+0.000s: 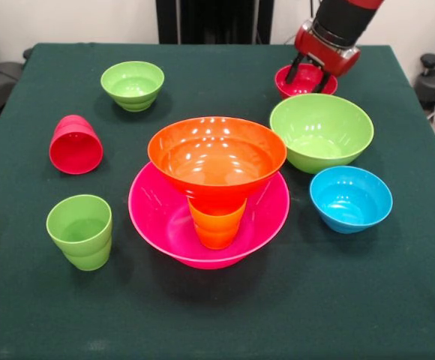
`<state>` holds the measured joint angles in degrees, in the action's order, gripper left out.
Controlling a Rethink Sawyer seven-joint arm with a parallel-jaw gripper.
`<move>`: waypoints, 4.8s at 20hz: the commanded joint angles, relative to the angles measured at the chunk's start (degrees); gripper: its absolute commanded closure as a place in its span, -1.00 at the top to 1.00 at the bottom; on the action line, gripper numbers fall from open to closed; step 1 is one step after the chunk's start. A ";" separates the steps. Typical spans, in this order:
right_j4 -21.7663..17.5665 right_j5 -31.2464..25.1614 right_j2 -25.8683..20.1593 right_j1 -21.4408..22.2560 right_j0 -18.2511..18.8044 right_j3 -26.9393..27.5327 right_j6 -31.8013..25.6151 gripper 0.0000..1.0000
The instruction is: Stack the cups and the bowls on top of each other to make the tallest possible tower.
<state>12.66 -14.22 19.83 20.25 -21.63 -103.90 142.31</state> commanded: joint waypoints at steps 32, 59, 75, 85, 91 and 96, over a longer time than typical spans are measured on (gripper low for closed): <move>-1.56 -1.59 -5.67 2.18 1.14 -1.88 0.41 1.00; -7.11 -3.34 -8.85 6.75 3.42 -4.16 1.28 1.00; -6.35 -9.43 -9.14 8.83 4.73 -1.34 0.38 1.00; -5.96 -10.68 -7.92 8.71 3.29 0.63 1.88 1.00; -5.78 -9.95 -6.43 7.56 1.41 2.61 3.21 1.00; -4.45 -9.34 -5.66 6.56 -0.09 3.55 5.44 1.00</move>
<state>7.91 -19.47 17.94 29.91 -19.57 -105.49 142.31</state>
